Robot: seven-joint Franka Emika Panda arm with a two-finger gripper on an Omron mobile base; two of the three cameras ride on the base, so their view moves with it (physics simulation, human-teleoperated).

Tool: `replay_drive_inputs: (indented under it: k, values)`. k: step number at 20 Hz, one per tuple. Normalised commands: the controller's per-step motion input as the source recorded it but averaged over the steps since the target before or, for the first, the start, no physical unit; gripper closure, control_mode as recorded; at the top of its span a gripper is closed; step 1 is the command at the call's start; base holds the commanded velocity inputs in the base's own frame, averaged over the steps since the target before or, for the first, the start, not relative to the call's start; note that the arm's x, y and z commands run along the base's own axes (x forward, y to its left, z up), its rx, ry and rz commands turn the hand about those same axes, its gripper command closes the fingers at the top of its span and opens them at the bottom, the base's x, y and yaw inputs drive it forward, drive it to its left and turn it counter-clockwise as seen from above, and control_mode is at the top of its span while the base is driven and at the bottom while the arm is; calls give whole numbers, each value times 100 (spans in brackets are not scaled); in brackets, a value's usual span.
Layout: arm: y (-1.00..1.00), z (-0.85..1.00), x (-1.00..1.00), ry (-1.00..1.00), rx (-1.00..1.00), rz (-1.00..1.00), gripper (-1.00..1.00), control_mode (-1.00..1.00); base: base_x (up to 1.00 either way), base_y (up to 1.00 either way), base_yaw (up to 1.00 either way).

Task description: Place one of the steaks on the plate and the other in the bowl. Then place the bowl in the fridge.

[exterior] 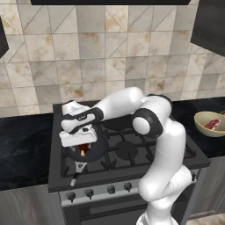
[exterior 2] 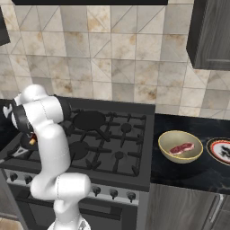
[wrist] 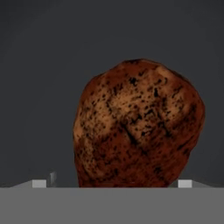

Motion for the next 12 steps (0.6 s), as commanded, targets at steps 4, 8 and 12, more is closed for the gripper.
replay_drive_inputs:
  k: [4, 8, 12]
  values:
    - [-5, -13, 0, -3, 0, 0, 100, -100, 0, 0, 0]
    - [-1, -7, -1, 0, 0, 0, 100, -100, 0, 0, 0]
    - [-1, -2, -6, -1, 0, 0, 100, -100, 0, 0, 0]
